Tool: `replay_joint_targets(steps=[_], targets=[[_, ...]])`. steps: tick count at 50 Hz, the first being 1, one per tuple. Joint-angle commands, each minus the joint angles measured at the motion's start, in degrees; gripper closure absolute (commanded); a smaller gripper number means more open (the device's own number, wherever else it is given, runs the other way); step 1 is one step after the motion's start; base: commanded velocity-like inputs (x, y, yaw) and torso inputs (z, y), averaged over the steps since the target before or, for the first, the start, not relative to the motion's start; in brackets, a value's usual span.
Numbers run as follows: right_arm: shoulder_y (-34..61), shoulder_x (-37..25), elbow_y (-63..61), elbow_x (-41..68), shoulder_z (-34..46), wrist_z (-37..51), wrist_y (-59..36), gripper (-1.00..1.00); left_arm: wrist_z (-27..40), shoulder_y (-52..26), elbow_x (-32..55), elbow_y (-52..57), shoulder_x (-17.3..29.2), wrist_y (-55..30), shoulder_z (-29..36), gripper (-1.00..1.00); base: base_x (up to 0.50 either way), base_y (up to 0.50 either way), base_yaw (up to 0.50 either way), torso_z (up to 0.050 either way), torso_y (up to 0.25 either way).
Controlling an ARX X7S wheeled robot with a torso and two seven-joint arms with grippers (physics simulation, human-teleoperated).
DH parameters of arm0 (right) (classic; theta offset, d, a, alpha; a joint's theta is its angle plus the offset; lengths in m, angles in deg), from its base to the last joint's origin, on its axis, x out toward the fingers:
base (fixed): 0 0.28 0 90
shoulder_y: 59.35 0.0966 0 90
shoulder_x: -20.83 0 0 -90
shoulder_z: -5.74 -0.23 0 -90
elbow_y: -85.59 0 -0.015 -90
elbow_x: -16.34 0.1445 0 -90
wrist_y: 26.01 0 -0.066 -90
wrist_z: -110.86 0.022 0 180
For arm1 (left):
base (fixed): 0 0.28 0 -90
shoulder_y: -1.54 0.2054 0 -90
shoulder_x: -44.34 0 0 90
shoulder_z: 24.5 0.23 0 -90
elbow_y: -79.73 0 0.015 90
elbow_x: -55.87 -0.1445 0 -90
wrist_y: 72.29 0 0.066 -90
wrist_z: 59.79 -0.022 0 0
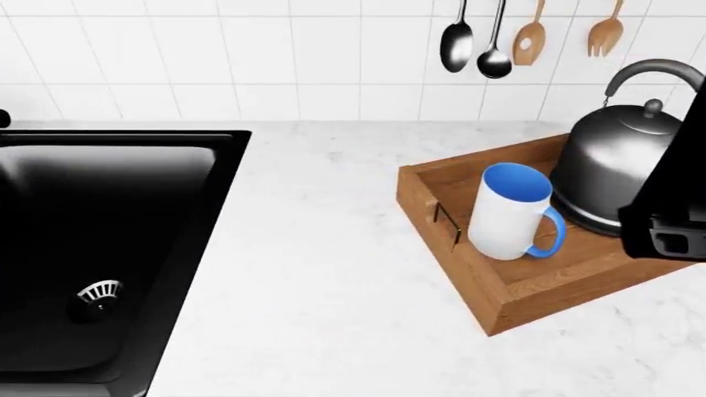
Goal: Pick the kettle from the counter and place it on the tray. Then pick the mug from the cabinet and place it on the tray. Then close the cabinet doors.
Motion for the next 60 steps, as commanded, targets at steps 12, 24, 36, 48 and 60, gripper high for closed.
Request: replay_joint_targets(steps=[12,24,36,48,60], targets=[[-0.4,-7.1,0.0,-4.1,4.2,-6.3,1.3,-1.0,-5.3,-2.8,7.9,-14.8,-10.8,10.1,8.3,-1.0,0.0,0.0,0.0,0.001,0.0],[-3.1,-7.6,0.0,-7.4,5.1,-5.5,2.1,-1.0,-9.5,-2.8,-4.0,-26.6,-10.8,13.4,19.1,-1.0,0.0,0.0,0.0,0.0,0.0],[-4.4,-7.7,0.0,-12.0,7.4,-4.6,3.2,-1.0,-13.6,-2.8,-7.8,-37.0,-10.8,19.0,31.6,-1.0,0.0,0.0,0.0,0.0,0.0],[0.0,-1.1,0.0,-18.3,19.0,4.2,6.3,-1.0,-13.4,-1.1,-1.8,-40.4,-10.4,18.9,45.1,-1.0,0.0,0.0,0.0,0.0,0.0],[0.0,3.4,0.0,-22.7,23.8,10.3,8.5,-1.0,-15.4,2.7,-1.2,-38.2,-9.1,14.4,50.8,-1.0,0.0,0.0,0.0,0.0,0.0]])
